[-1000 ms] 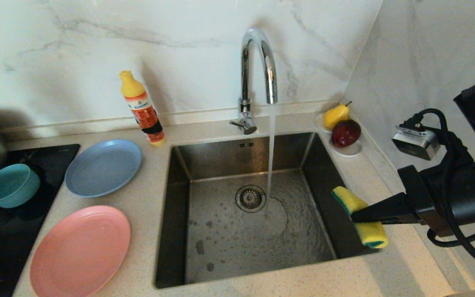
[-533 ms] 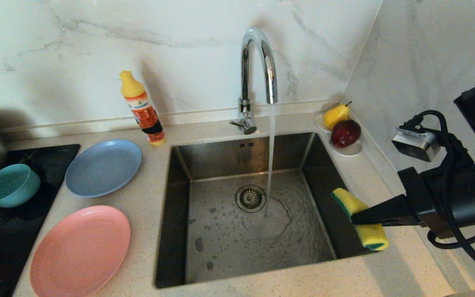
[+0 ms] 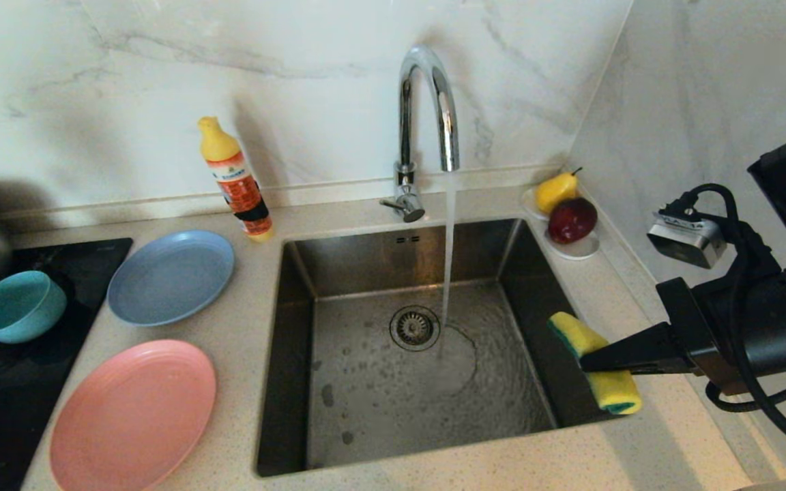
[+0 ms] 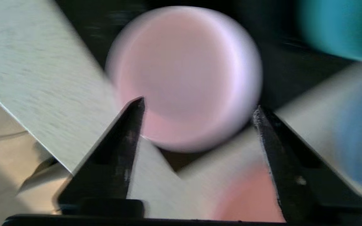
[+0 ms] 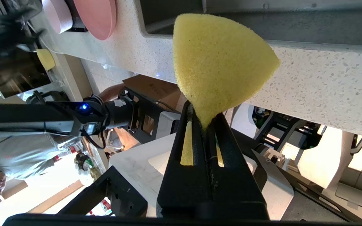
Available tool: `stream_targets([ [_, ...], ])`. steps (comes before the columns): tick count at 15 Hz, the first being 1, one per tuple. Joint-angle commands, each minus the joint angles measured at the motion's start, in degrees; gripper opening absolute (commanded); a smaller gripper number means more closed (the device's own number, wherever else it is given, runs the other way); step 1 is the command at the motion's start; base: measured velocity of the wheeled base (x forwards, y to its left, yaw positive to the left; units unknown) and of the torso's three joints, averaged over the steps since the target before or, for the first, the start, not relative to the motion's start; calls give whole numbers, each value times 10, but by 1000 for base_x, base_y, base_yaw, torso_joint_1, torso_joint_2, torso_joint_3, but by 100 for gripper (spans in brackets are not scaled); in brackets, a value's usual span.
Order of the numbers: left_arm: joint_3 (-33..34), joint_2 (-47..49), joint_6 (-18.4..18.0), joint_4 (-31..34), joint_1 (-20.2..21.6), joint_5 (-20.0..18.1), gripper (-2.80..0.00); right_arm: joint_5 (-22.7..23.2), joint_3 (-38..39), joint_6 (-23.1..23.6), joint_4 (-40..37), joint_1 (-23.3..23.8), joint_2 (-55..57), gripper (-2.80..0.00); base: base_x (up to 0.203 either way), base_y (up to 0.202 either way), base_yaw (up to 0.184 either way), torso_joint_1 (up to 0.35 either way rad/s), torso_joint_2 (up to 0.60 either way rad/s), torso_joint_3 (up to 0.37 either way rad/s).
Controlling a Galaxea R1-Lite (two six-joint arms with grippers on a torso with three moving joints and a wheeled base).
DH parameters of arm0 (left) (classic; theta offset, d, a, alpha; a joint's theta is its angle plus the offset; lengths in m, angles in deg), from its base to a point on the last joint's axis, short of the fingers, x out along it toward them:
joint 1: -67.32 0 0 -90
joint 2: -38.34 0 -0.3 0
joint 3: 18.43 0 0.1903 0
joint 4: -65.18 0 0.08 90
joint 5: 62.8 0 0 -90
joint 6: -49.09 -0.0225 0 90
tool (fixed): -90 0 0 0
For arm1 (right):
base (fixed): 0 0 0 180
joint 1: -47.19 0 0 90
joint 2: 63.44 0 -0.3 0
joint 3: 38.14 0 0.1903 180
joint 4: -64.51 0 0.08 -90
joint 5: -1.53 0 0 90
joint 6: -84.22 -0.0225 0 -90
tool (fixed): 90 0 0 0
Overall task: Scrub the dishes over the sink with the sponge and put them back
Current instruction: Place the bowl on the table
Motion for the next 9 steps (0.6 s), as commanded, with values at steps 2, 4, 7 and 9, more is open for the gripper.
stream_targets([
  [2,-101,-113,-10,146,-7,-47,-280,2,-3,-2,-3,-1,-3,-280,0,0,0,0,0,0],
  [4,-120,-129,-28,180,-66,-55,-280,2,-4,-2,-3,0,-4,-280,0,0,0,0,0,0],
  [7,-125,-123,-36,183,-196,4,-280,2,-1,-2,-3,0,-5,-280,0,0,0,0,0,0],
  [9,-128,-84,-30,173,-274,52,-280,2,1,-2,-3,0,-4,-280,0,0,0,0,0,0],
])
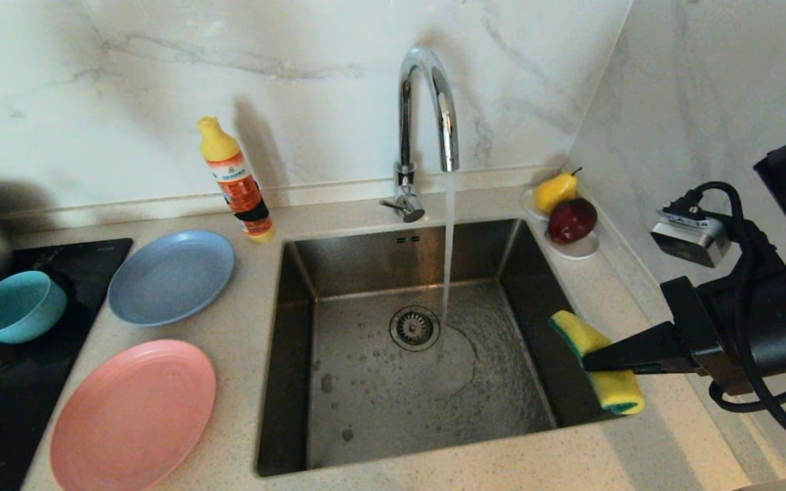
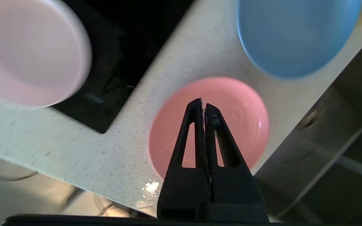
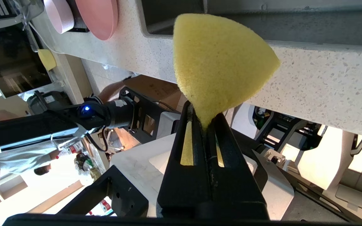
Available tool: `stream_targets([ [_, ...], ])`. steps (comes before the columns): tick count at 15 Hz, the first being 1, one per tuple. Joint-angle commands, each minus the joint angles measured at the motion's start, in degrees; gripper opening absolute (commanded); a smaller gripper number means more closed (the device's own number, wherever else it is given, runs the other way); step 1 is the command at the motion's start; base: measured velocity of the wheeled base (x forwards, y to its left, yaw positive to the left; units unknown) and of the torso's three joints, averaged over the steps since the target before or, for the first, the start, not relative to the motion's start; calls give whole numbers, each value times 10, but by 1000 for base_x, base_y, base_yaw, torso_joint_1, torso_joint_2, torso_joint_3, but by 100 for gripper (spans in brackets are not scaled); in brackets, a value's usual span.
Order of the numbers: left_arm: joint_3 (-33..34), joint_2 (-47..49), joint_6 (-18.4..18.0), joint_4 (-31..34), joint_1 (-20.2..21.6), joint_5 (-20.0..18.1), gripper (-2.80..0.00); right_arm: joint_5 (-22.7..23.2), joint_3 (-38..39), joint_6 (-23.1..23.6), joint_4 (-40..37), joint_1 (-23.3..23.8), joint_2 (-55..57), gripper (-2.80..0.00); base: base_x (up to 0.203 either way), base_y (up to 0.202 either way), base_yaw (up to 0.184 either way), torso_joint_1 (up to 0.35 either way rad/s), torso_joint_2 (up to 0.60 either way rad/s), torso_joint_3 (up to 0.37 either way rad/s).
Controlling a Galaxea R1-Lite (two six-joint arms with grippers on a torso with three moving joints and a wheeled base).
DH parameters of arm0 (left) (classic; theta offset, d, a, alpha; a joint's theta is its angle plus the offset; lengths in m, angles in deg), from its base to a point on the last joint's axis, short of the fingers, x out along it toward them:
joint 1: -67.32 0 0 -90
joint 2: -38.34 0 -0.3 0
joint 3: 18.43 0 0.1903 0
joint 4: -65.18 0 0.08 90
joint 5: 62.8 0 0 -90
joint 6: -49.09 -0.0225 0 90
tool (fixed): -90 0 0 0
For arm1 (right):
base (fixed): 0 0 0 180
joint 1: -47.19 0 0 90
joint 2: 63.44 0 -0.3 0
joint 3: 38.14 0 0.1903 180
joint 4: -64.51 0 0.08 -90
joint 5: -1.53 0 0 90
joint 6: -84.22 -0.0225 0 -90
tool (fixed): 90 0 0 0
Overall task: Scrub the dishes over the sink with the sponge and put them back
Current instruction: Place the bowl on the table, then wash the plate
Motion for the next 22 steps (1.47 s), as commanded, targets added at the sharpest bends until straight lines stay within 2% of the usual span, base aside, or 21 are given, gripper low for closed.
stream_targets([
  [1,-9,55,22,-20,-79,32,-280,2,0,-2,-2,0,3,-280,0,0,0,0,0,0],
  [2,-21,79,41,-36,-91,39,-280,2,-1,-2,-1,0,4,-280,0,0,0,0,0,0],
  [3,-31,96,51,-44,-96,41,0,2,-1,-1,-1,0,5,-280,0,0,0,0,0,0],
  [6,-42,148,56,-54,-104,40,0,2,5,-1,0,0,10,-280,0,0,0,0,0,0],
  [10,-38,201,63,-104,-116,39,0,2,4,-1,0,0,11,-280,0,0,0,0,0,0],
  [14,-37,217,84,-144,-148,39,0,2,5,-1,1,6,10,-280,0,0,0,0,0,0],
  [22,-38,248,84,-176,-166,41,0,3,3,0,1,17,10,-280,0,0,0,0,0,0],
])
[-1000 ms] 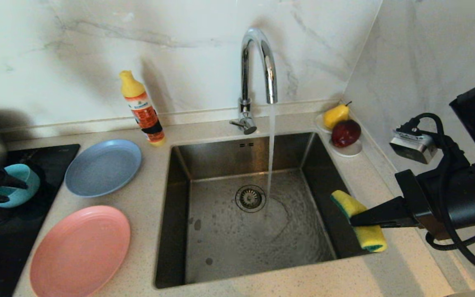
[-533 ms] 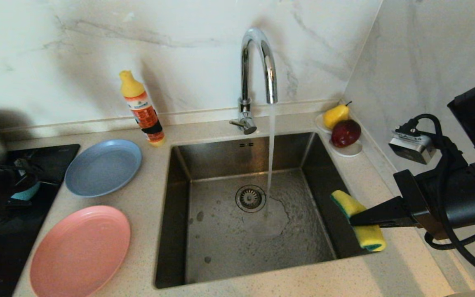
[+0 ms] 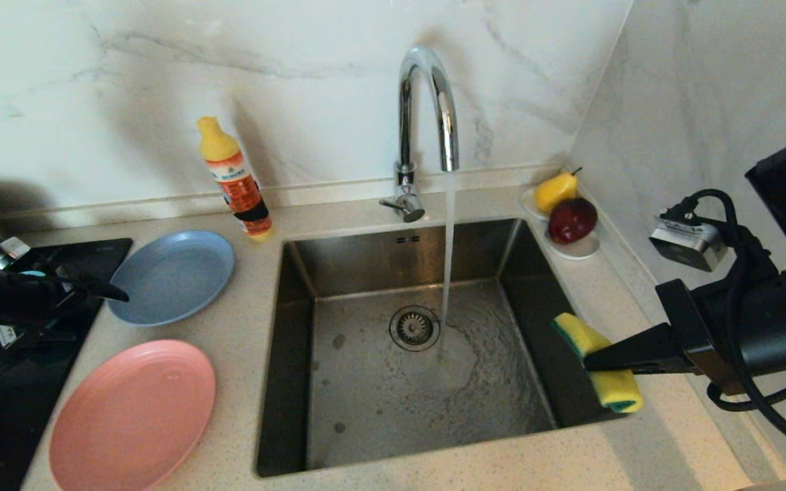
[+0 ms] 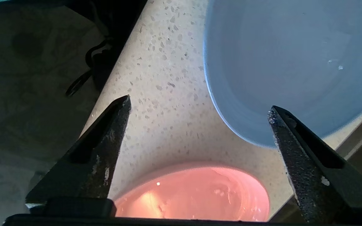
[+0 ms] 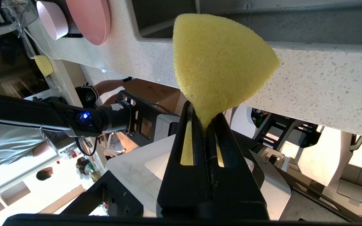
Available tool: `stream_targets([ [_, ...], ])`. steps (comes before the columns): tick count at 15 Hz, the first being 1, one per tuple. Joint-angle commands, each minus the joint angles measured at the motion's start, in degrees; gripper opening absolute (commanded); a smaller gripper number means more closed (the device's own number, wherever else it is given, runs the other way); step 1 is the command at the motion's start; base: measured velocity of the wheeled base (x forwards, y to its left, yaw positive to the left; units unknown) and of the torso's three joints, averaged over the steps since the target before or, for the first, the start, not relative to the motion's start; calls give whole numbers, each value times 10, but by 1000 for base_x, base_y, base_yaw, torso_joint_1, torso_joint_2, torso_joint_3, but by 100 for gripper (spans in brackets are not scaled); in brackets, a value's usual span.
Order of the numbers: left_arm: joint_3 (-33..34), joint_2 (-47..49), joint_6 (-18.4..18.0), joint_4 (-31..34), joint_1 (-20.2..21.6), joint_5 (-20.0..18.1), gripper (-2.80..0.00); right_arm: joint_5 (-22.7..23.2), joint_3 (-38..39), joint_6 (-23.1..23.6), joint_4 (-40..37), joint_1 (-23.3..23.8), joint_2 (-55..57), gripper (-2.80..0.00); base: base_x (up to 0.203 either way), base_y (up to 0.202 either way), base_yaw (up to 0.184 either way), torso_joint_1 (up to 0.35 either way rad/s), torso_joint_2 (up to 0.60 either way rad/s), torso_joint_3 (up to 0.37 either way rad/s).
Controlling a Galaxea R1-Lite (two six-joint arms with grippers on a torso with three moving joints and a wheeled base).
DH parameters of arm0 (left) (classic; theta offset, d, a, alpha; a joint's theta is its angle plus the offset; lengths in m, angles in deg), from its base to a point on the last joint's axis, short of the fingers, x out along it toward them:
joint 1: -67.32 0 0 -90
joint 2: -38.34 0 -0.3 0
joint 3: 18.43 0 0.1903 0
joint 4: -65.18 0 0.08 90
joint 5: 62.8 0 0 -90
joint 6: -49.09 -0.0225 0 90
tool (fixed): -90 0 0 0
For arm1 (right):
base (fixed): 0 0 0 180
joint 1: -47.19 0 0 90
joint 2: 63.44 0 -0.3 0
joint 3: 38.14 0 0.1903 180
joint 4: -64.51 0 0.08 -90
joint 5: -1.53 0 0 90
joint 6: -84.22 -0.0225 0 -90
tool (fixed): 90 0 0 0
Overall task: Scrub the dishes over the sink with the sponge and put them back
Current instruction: Wash the plate
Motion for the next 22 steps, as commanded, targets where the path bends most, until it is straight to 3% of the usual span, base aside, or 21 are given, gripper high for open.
stream_targets([
  [1,0,17,2,-8,-5,0,0,2,-4,-1,-2,0,3,-280,0,0,0,0,0,0],
  [15,-5,42,13,-30,-24,16,0,11,18,-1,17,12,8,-280,0,0,0,0,0,0],
  [16,-7,43,13,-30,-25,24,-280,11,19,-1,20,12,8,-280,0,0,0,0,0,0],
  [22,-10,64,10,-29,-36,86,-280,14,21,3,20,13,11,-280,0,0,0,0,0,0],
])
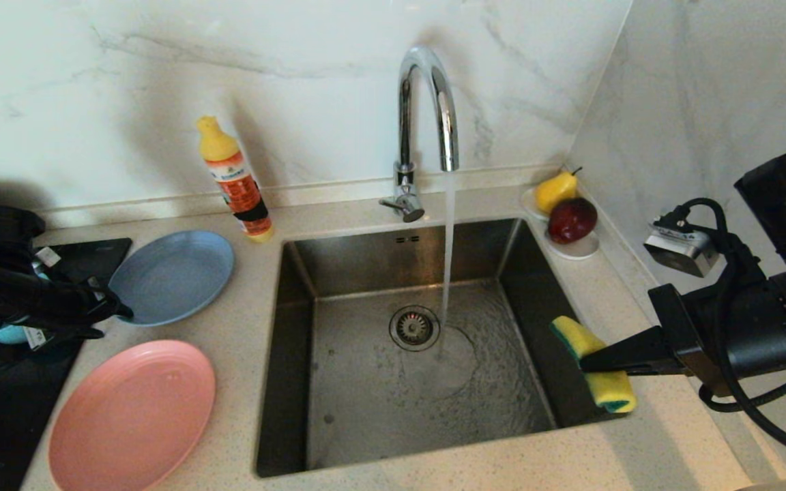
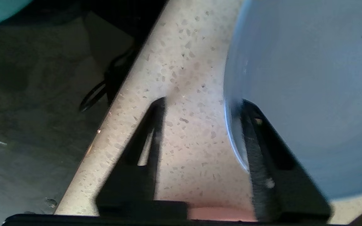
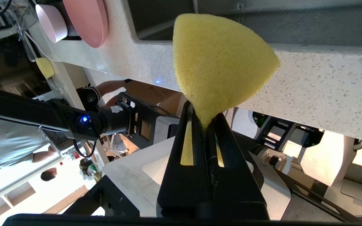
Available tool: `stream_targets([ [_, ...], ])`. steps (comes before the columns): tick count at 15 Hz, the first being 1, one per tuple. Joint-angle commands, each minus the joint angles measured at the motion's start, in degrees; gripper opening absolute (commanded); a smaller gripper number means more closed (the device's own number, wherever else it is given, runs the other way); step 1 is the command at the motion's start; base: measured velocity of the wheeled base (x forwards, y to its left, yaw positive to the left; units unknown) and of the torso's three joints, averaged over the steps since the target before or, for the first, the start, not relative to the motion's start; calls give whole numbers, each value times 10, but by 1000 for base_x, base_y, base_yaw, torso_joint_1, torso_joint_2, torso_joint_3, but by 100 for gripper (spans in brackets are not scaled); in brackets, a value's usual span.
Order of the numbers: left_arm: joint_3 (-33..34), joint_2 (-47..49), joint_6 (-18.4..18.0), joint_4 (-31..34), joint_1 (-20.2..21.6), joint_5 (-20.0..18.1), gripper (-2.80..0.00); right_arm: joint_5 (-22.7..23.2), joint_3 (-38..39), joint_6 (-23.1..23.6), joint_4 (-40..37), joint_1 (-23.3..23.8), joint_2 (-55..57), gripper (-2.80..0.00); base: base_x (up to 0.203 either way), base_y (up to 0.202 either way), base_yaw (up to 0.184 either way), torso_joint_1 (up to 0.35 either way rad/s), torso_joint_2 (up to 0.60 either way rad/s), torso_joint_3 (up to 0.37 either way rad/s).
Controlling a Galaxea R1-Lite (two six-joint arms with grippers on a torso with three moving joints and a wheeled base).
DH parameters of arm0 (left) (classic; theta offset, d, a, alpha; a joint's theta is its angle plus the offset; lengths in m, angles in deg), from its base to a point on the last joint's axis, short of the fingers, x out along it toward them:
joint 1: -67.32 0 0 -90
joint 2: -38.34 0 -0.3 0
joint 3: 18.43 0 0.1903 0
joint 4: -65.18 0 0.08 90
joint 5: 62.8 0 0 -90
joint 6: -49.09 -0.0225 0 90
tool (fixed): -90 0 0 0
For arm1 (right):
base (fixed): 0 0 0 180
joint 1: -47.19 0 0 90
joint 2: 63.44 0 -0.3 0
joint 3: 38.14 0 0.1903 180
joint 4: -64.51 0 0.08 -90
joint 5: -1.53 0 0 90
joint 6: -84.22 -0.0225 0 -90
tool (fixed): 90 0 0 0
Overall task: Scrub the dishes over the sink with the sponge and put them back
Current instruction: Wash the plate
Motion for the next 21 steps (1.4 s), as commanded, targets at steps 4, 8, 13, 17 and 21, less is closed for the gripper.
stream_targets([
  [4,5,2,-6,9,6,7,-280,13,6,-1,14,5,7,-280,0,0,0,0,0,0],
  [8,3,-7,-26,14,42,12,-280,13,8,-1,13,5,2,-280,0,0,0,0,0,0],
  [13,0,-35,-25,24,57,8,-280,14,6,-1,13,4,1,-280,0,0,0,0,0,0],
  [17,-1,-102,-19,24,58,5,-280,14,5,-1,13,4,6,-280,0,0,0,0,0,0],
  [21,-19,-195,-8,47,58,5,-280,14,6,-1,13,3,10,-280,0,0,0,0,0,0],
])
